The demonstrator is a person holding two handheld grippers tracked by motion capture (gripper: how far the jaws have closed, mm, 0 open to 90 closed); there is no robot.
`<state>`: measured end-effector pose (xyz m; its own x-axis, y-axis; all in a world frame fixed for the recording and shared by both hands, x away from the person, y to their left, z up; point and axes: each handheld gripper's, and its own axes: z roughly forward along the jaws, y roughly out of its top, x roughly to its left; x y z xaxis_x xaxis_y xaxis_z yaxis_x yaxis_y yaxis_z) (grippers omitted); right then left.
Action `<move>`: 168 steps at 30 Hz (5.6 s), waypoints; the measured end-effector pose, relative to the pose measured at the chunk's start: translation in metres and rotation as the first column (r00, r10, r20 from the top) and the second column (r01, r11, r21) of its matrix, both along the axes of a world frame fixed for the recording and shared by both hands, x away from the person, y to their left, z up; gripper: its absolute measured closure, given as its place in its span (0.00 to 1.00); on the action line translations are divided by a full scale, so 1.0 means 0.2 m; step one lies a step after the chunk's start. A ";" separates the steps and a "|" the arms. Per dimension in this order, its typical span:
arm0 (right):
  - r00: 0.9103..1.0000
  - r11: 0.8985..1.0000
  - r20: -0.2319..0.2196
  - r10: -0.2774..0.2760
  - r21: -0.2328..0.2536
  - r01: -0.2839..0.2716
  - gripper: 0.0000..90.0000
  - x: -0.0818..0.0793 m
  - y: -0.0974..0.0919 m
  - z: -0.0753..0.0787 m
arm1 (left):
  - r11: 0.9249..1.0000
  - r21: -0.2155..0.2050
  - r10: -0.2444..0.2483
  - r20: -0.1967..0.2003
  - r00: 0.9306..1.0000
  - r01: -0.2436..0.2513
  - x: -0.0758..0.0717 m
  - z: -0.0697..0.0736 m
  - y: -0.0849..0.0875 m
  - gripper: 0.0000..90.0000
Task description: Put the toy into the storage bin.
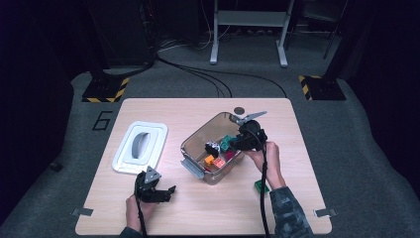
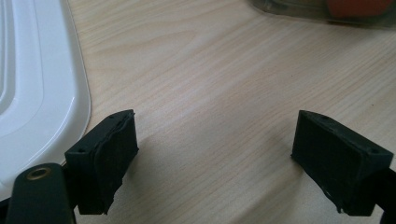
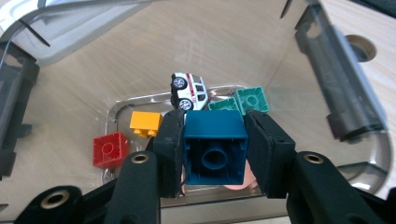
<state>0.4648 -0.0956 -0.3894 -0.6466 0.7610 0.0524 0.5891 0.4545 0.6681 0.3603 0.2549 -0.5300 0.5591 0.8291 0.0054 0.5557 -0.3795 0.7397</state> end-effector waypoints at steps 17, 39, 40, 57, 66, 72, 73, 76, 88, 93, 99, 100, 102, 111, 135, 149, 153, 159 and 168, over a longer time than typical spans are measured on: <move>1.000 1.000 -0.021 0.006 -0.013 -0.006 0.45 -0.04 -0.02 -0.01 | 1.000 0.000 0.000 0.000 1.000 0.000 0.00 0.00 0.00 0.15; 0.993 0.992 0.010 -0.116 0.055 0.116 0.16 -0.32 -0.37 -0.04 | 1.000 0.000 0.000 0.000 1.000 0.000 0.00 0.00 0.00 0.15; 0.992 0.991 -0.004 -0.125 0.057 0.125 0.16 -0.33 -0.39 -0.07 | 1.000 0.000 0.000 0.000 1.000 0.000 0.00 0.00 0.00 0.15; 0.968 0.981 -0.163 -0.192 -0.022 0.191 0.26 -0.40 -0.39 -0.45 | 1.000 0.000 0.000 0.001 1.000 0.000 0.00 0.00 0.00 0.15; 0.956 0.974 -0.187 -0.226 -0.063 0.218 0.47 -0.41 -0.38 -0.50 | 1.000 0.000 0.000 0.001 1.000 0.000 0.00 0.00 0.00 0.15; 0.953 0.975 -0.206 -0.222 -0.059 0.215 0.62 -0.41 -0.39 -0.51 | 1.000 0.000 0.001 0.000 1.000 -0.001 0.00 0.00 0.00 0.15; 0.954 0.976 -0.209 -0.218 -0.066 0.208 0.62 -0.41 -0.39 -0.52 | 1.000 0.000 0.001 0.000 1.000 -0.001 0.00 0.00 0.00 0.15; 0.953 0.974 -0.200 -0.226 -0.058 0.219 0.64 -0.41 -0.39 -0.51 | 1.000 0.000 0.001 0.000 1.000 -0.001 0.00 0.00 0.00 0.15; 0.970 0.979 -0.133 -0.204 0.000 0.205 0.65 -0.39 -0.40 -0.43 | 1.000 0.001 0.000 0.000 1.000 0.000 0.00 0.00 0.00 0.15; 0.975 0.982 -0.124 -0.184 0.014 0.187 0.65 -0.36 -0.38 -0.40 | 1.000 0.000 0.001 0.000 1.000 -0.001 0.00 0.00 0.00 0.15; 0.982 0.985 -0.096 -0.164 0.029 0.167 0.65 -0.33 -0.36 -0.36 | 1.000 0.000 0.001 0.000 1.000 -0.001 0.00 0.00 0.00 0.15; 0.982 0.986 -0.097 -0.162 0.033 0.166 0.65 -0.32 -0.36 -0.35 | 1.000 0.000 0.001 0.000 1.000 -0.001 0.00 0.00 0.00 0.15; 0.984 0.987 -0.095 -0.154 0.034 0.158 0.65 -0.32 -0.36 -0.33 | 1.000 0.000 0.001 0.000 1.000 -0.001 0.00 0.00 0.00 0.15; 0.988 0.989 -0.056 -0.144 0.037 0.146 0.65 -0.31 -0.35 -0.22 | 1.000 0.000 0.001 0.000 1.000 -0.001 0.00 0.00 0.00 0.15; 0.995 0.995 0.047 -0.092 0.051 0.090 0.65 -0.24 -0.25 0.08 | 1.000 0.000 0.000 0.001 1.000 0.000 0.00 0.00 0.00 0.15; 0.997 0.998 0.066 -0.049 0.044 0.046 0.65 -0.15 -0.14 0.16 | 1.000 0.000 0.000 0.001 1.000 0.000 0.00 0.00 0.00 0.15; 0.997 0.999 0.065 -0.030 0.040 0.027 0.65 -0.12 -0.09 0.16 | 1.000 0.000 0.000 0.000 1.000 0.000 0.00 0.00 0.00 0.15; 0.998 0.999 0.055 0.004 0.037 -0.006 0.65 -0.08 -0.04 0.15 | 1.000 -0.001 0.000 0.000 1.000 0.000 0.00 0.00 0.00 0.15; 0.999 0.998 0.028 0.046 0.035 -0.047 0.65 -0.06 0.07 0.12 | 1.000 0.000 0.000 0.000 1.000 0.000 0.00 0.00 0.00 0.15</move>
<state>0.4519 -0.0815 -0.3656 -0.6830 0.7279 0.0611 0.5492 0.4566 0.6999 0.3603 0.2550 -0.5300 0.5593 0.8289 0.0049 0.5557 -0.3793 0.7398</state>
